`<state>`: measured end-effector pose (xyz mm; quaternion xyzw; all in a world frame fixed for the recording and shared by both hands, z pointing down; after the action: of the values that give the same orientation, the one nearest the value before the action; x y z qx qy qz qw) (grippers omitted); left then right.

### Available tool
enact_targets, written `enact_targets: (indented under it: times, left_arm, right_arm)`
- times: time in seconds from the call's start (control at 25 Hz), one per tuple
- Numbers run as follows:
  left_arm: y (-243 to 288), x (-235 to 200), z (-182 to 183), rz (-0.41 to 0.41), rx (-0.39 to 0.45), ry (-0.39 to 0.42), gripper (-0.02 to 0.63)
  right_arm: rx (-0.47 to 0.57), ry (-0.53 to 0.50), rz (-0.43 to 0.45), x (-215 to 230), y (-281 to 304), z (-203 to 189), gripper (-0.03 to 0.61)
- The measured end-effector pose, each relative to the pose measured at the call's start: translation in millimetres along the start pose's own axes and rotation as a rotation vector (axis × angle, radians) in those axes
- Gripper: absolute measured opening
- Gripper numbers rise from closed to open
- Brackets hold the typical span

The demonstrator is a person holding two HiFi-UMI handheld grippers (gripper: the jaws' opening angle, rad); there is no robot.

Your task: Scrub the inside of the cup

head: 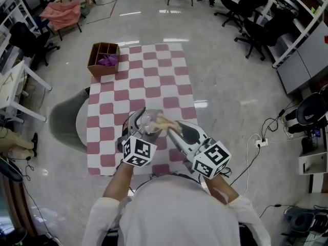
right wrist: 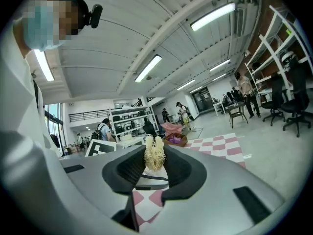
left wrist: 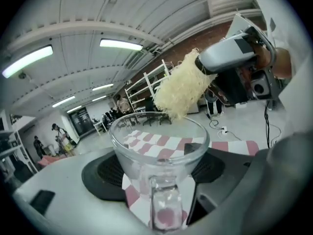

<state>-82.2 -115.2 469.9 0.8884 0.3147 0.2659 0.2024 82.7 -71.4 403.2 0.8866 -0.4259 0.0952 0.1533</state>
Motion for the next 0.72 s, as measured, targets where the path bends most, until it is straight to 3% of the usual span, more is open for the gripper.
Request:
enact_targets:
  times: [0.16, 0.72]
  left_arm:
    - [15.0, -4.8, -6.7, -0.034, 0.037, -0.134, 0.379]
    - [66.3, -32.1, -30.3, -0.076, 0.039, -0.297, 0.379]
  right_arm:
    - [0.063, 0.035, -0.038, 6.4, -11.9, 2.6, 0.115]
    - [0.006, 0.104, -0.173, 22.6, -32.3, -19.3, 0.115]
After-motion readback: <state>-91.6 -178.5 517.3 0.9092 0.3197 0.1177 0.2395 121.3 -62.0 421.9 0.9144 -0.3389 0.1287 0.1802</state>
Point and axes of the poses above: the fingertips, and each gripper's own axes: y forward along the fingers, x to its right, z out of its top, the point moved 9 cm from there along -y, backward along the fingers, and after that the axes turned 7 degrees about -x, right-handed, at the moved point
